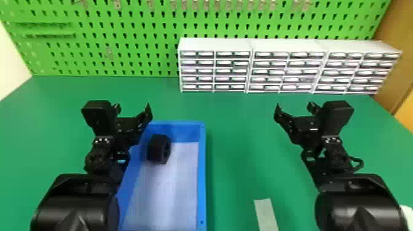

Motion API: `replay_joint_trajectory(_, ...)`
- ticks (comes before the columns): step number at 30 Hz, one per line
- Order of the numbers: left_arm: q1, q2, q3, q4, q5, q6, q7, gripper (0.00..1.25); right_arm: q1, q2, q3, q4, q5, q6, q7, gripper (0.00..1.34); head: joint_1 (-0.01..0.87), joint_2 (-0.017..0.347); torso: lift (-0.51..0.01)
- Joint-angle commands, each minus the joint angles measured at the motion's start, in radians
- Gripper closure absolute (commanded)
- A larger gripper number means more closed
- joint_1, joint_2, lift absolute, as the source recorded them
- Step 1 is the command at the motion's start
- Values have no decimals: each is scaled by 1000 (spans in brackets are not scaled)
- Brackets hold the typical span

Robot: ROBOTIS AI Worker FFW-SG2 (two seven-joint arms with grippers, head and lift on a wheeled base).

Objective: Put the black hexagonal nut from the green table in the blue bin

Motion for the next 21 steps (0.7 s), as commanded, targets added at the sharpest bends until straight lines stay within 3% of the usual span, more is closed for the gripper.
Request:
replay_joint_trajectory(1,1,1,-1,0,0,0,0,383,1,-1,2,3,0,-2,0,300,686,51,-96)
replay_joint_trajectory(21,5,-1,-3,0,0,0,0,383,10,2,-2,3,-14,-5,0,300,686,51,-96)
